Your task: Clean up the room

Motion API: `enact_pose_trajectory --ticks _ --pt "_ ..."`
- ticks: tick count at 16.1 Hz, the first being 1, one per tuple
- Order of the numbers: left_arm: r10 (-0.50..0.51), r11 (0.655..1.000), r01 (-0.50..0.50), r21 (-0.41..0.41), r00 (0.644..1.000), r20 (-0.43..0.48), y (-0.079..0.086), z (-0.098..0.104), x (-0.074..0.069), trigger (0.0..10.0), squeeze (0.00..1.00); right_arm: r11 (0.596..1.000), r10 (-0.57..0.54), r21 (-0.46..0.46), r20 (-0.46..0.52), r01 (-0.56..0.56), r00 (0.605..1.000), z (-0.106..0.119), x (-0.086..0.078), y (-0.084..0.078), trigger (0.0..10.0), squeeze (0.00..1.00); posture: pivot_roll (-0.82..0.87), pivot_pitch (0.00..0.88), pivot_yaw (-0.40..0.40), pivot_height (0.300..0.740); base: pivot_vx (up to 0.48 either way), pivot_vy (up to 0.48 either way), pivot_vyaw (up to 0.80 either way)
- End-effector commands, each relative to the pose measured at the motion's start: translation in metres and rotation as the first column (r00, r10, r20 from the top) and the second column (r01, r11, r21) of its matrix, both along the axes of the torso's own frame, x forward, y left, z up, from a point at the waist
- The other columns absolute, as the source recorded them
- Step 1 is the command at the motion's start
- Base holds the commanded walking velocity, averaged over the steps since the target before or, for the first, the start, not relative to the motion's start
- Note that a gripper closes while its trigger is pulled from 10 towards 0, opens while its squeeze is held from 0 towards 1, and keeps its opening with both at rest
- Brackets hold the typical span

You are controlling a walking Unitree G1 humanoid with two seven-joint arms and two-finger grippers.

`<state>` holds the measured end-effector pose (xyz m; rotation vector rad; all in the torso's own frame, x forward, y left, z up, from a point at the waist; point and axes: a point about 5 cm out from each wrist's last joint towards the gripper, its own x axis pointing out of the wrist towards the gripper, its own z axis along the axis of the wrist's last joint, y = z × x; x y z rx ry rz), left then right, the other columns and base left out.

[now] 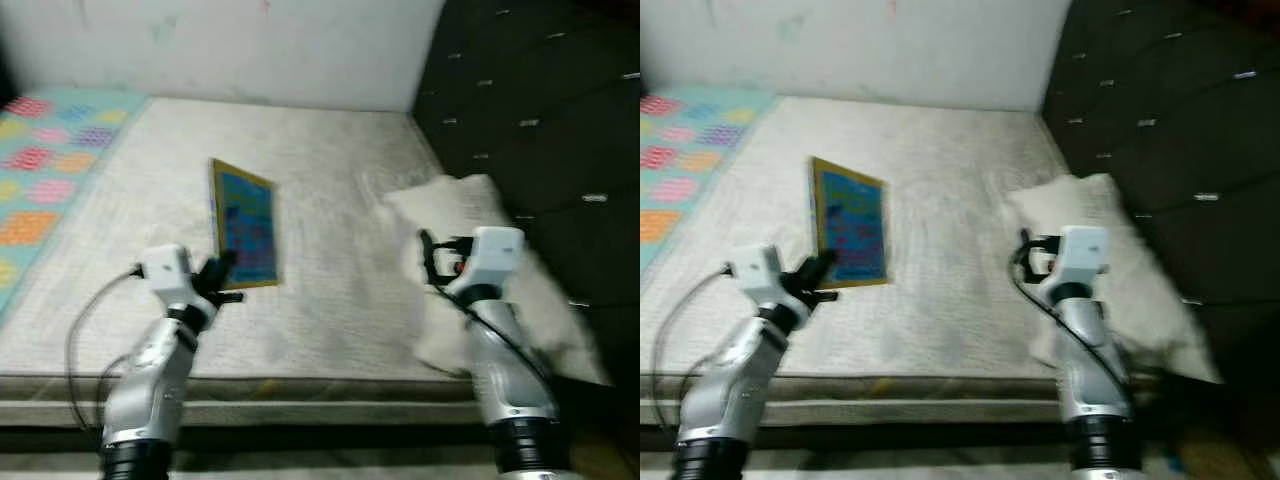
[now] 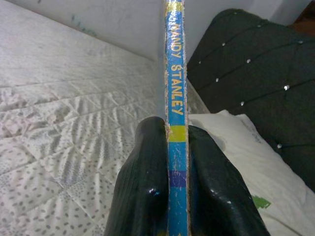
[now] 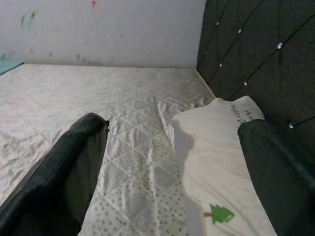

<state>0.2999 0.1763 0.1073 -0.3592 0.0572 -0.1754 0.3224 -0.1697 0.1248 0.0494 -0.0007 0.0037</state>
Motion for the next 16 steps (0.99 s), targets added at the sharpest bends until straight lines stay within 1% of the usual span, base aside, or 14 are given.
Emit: enact_pose_trajectory --ticks 1,3,4,5,6,7,8,10,13,15,16 --pt "0.026 1.000 -0.027 0.015 0.998 0.056 0.007 0.012 0.004 10.0 0.00 1.000 0.007 -0.001 0.010 -0.007 1.000 0.003 0.002 0.002 10.0 0.00 -0.02 0.000 -0.072 0.740 0.000 0.000 0.00" --pt "0.034 0.998 -0.038 0.056 0.996 0.078 0.011 0.014 0.003 10.0 0.00 1.000 0.007 -0.004 0.011 -0.007 1.000 0.003 0.002 0.002 10.0 0.00 -0.02 0.000 -0.072 0.740 0.000 0.000 0.00" --pt "0.047 0.997 -0.052 0.050 0.994 0.101 0.012 0.015 0.002 10.0 0.00 1.000 0.006 -0.005 0.011 -0.006 1.000 0.003 0.002 0.002 10.0 0.00 -0.02 0.000 -0.073 0.740 0.000 0.000 0.00" --pt "0.037 0.999 -0.042 0.035 0.991 0.131 0.014 0.017 0.000 10.0 0.00 1.000 0.006 -0.005 0.011 -0.006 1.000 0.003 0.002 0.001 10.0 0.00 -0.02 0.000 -0.073 0.740 0.000 0.000 0.00" --pt "0.034 0.999 -0.036 0.018 0.991 0.131 0.016 0.016 -0.001 10.0 0.00 1.000 0.005 -0.005 0.010 -0.005 1.000 0.003 0.002 0.001 10.0 0.00 -0.02 0.000 -0.074 0.740 0.000 0.000 0.00" --pt "0.049 0.999 -0.051 0.017 0.993 0.106 0.018 0.014 -0.002 10.0 0.00 1.000 0.004 -0.005 0.010 -0.004 1.000 0.003 0.001 0.000 10.0 0.00 -0.02 0.000 -0.074 0.740 0.000 0.000 0.00" --pt "0.046 0.999 -0.048 0.017 0.994 0.100 0.019 0.013 -0.004 10.0 0.00 1.000 0.004 -0.006 0.011 -0.004 1.000 0.003 0.000 -0.001 10.0 0.00 -0.02 0.000 -0.074 0.740 0.000 0.000 0.00" --pt "0.038 0.999 -0.040 0.014 0.993 0.110 0.019 0.011 -0.010 10.0 0.00 1.000 0.010 -0.030 0.002 -0.010 1.000 0.000 -0.006 -0.008 10.0 0.00 -0.03 0.000 -0.077 0.740 0.000 0.000 -0.49" --pt "0.034 0.999 -0.036 0.018 0.992 0.120 0.017 0.009 -0.016 10.0 0.00 0.998 0.024 -0.063 -0.018 -0.025 1.000 -0.006 -0.015 -0.014 10.0 0.00 -0.03 0.000 -0.078 0.740 0.000 0.000 0.00" --pt "0.030 0.999 -0.032 0.010 0.992 0.124 0.016 0.009 -0.019 10.0 0.00 0.997 0.029 -0.068 -0.029 -0.030 0.999 -0.010 -0.018 -0.015 10.0 0.00 -0.03 0.000 -0.078 0.740 0.000 0.000 0.00" --pt "0.028 1.000 -0.030 0.009 0.992 0.124 0.016 0.009 -0.019 10.0 0.00 0.997 0.033 -0.070 -0.031 -0.035 0.999 -0.010 -0.018 -0.015 10.0 0.00 -0.03 0.000 -0.078 0.740 0.262 0.000 0.00"
